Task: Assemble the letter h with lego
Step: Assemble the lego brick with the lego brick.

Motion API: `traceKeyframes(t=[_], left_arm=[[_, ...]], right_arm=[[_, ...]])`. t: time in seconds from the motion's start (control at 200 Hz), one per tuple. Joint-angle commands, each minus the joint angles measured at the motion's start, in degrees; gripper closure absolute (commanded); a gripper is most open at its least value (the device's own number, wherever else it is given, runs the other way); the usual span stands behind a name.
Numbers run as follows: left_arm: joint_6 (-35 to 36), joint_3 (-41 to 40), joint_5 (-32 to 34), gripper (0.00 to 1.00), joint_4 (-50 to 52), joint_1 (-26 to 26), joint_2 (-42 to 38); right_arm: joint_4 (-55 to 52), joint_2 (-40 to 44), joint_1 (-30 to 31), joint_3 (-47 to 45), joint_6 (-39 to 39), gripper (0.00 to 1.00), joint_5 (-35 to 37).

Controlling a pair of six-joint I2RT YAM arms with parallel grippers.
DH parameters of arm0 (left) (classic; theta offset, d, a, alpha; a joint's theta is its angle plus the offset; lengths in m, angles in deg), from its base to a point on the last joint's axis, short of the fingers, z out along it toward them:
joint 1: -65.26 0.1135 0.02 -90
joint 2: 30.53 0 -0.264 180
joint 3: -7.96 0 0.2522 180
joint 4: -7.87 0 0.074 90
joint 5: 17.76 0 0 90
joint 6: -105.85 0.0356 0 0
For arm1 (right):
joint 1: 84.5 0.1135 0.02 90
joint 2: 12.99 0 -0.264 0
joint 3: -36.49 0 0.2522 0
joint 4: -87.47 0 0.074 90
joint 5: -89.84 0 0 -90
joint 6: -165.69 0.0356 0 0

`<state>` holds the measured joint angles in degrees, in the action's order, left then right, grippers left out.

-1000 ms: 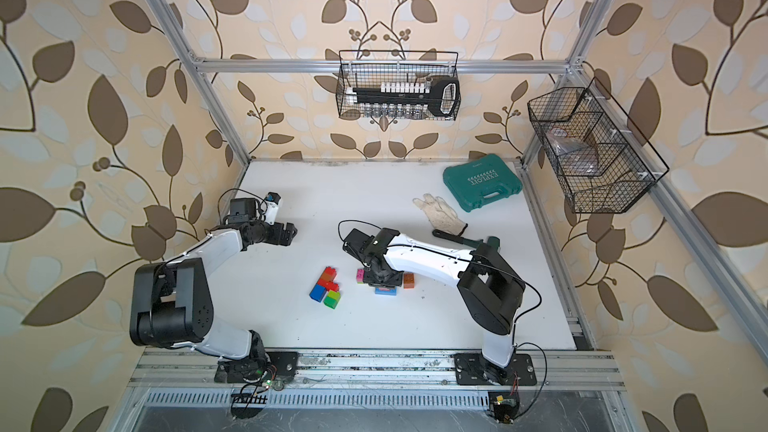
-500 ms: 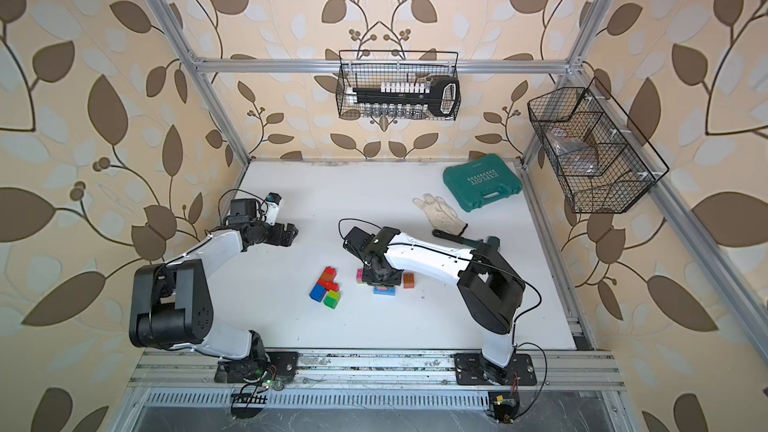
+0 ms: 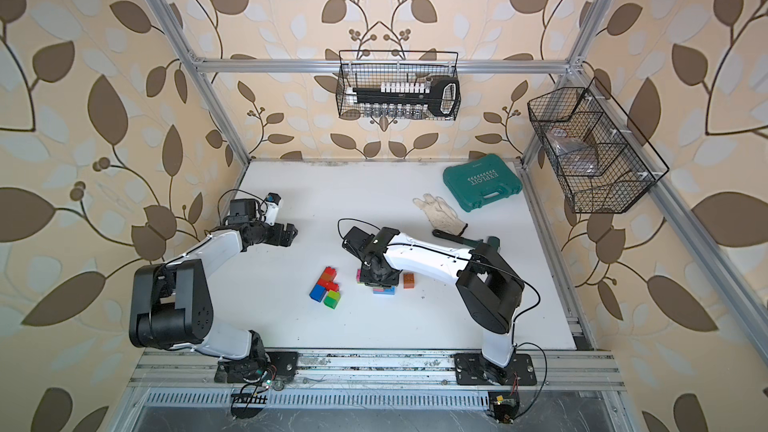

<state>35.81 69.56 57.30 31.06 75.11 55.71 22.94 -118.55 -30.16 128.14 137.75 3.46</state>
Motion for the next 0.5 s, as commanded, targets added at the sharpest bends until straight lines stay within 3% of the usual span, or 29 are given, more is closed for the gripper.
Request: traceKeyframes(t=[0.0, 0.21, 0.365, 0.495], left_arm=[[0.3, 0.3, -1.1, 0.02, 0.9, 0.5, -1.3], [0.1, 0.7, -1.3, 0.02, 1.3, 0.5, -0.9], [0.1, 0.9, -1.3, 0.02, 1.1, 0.6, -0.7], [0.4, 0.6, -0.6, 0.02, 1.8, 0.6, -1.3]], right_arm=[[-0.5, -1.7, 0.6, -2.4, 0.2, 0.81, -0.7], [-1.9, -2.6, 1.1, -3.8, 0.1, 0.82, 1.9], [-1.3, -8.2, 1.7, -5.3, 0.6, 0.87, 5.4], [1.3, -14.0, 2.0, -5.9, 0.0, 0.89, 1.5]])
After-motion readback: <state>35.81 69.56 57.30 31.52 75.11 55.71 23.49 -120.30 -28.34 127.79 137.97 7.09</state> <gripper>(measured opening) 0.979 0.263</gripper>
